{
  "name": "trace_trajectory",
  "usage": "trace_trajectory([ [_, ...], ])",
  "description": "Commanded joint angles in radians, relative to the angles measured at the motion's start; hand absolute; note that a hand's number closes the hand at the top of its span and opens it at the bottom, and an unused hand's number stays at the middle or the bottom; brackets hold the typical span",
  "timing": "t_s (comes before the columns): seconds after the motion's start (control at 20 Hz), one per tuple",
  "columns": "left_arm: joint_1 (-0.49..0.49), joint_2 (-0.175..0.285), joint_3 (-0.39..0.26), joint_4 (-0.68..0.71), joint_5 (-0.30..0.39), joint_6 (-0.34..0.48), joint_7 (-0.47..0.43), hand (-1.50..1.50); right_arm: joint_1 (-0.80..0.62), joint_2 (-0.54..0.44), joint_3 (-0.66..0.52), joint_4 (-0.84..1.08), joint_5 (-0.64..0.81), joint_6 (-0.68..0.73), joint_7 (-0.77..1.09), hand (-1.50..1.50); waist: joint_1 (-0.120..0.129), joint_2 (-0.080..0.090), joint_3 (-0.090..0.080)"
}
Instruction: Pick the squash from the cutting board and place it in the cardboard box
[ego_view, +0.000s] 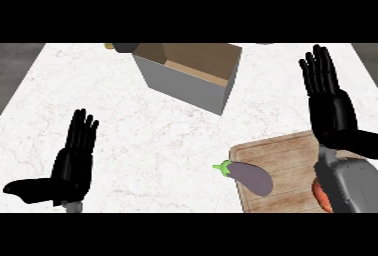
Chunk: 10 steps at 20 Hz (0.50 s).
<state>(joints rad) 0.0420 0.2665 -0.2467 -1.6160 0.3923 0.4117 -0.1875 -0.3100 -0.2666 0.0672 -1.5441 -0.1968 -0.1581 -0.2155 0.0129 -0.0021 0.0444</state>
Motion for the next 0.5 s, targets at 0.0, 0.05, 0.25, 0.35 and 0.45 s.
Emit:
trace_trajectory([
  [0.0,-0.034,0.083,0.013,-0.013,-0.055,-0.012,0.028,0.00,0.049,-0.062,-0.061,-0.048,-0.048,0.053,0.004,-1.50,-0.027,-0.001,-0.043],
  [0.05,-0.039,0.131,0.005,-0.016,-0.087,-0.033,0.021,0.00,0.046,-0.139,-0.102,-0.136,-0.068,0.064,0.089,-1.50,-0.054,-0.010,-0.044],
  [0.25,-0.103,0.322,-0.014,-0.003,-0.217,-0.116,0.025,0.00,0.109,-0.325,-0.252,-0.185,-0.090,0.127,0.087,-1.50,-0.171,-0.029,-0.040],
  [0.35,-0.093,0.321,-0.033,-0.002,-0.185,-0.169,0.035,0.00,0.253,-0.473,-0.239,-0.095,0.070,0.167,0.099,-1.50,-0.162,-0.009,-0.044],
  [0.45,-0.110,0.323,-0.060,-0.007,-0.196,-0.200,0.044,0.00,0.373,-0.500,-0.346,-0.129,-0.025,0.247,0.012,-1.50,-0.127,-0.010,-0.042],
])
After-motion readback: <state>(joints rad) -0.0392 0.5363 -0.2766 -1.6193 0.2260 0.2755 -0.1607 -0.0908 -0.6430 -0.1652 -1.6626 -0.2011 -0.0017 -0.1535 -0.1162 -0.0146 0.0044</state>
